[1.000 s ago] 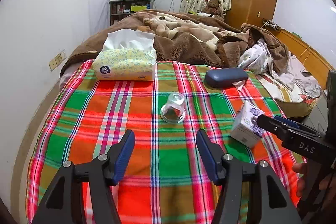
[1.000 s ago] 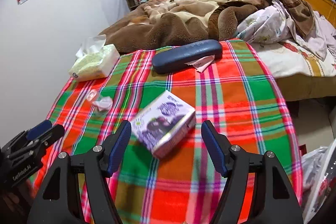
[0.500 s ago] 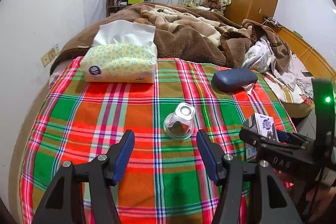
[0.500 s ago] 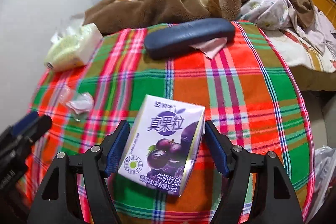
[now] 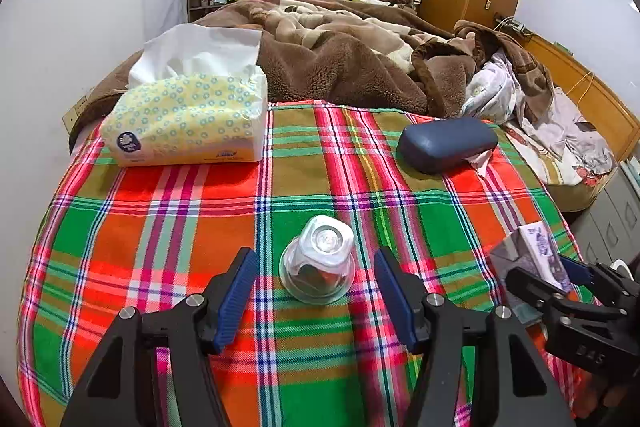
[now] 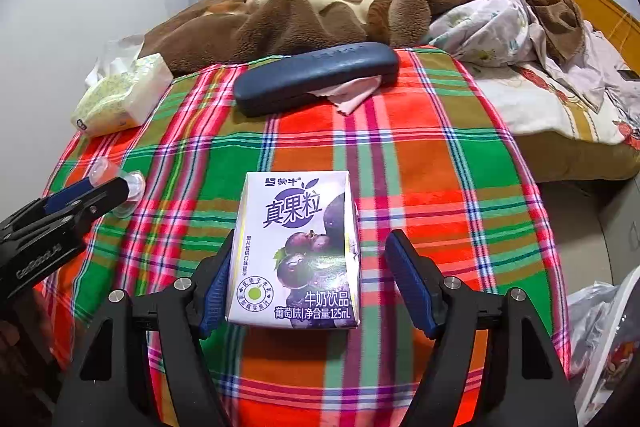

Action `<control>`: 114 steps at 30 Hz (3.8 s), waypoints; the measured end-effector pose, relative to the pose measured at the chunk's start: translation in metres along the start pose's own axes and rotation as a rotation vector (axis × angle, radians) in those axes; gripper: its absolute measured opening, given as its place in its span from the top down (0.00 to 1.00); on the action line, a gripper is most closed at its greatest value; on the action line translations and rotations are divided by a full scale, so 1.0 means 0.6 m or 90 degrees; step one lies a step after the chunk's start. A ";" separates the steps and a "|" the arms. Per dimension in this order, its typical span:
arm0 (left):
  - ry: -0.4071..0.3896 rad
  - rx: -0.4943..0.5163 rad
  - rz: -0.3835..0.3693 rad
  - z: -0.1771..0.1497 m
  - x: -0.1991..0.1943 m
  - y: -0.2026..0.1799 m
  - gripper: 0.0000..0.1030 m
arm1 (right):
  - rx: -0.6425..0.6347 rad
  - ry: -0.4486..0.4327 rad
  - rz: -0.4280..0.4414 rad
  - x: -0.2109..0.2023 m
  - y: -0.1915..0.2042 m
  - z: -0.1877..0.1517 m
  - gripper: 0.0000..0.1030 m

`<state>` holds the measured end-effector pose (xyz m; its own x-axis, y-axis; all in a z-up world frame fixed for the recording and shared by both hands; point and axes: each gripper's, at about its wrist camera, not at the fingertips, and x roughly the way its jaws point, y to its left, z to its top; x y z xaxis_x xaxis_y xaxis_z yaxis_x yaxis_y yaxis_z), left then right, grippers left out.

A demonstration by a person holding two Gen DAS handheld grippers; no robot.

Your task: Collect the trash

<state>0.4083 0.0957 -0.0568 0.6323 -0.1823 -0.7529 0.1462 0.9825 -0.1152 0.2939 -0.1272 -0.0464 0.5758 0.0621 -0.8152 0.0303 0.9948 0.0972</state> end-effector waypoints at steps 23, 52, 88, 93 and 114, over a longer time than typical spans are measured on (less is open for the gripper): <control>-0.024 0.025 0.015 -0.024 -0.054 -0.055 0.69 | 0.020 -0.036 0.037 -0.034 -0.037 -0.014 0.46; -0.098 0.133 -0.091 -0.146 -0.290 -0.330 0.69 | 0.071 -0.141 0.017 -0.249 -0.200 -0.111 0.46; 0.023 0.258 -0.264 -0.269 -0.209 -0.675 0.69 | 0.114 -0.066 -0.094 -0.253 -0.438 -0.219 0.46; 0.029 0.256 -0.247 -0.273 -0.199 -0.683 0.53 | 0.116 -0.059 -0.097 -0.248 -0.442 -0.227 0.44; -0.032 0.228 -0.183 -0.292 -0.271 -0.629 0.42 | 0.143 -0.136 -0.076 -0.302 -0.414 -0.251 0.35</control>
<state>0.1174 -0.2389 -0.0044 0.5627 -0.4559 -0.6896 0.5688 0.8189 -0.0773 0.0586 -0.3732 -0.0087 0.7150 -0.0964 -0.6925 0.2740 0.9499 0.1506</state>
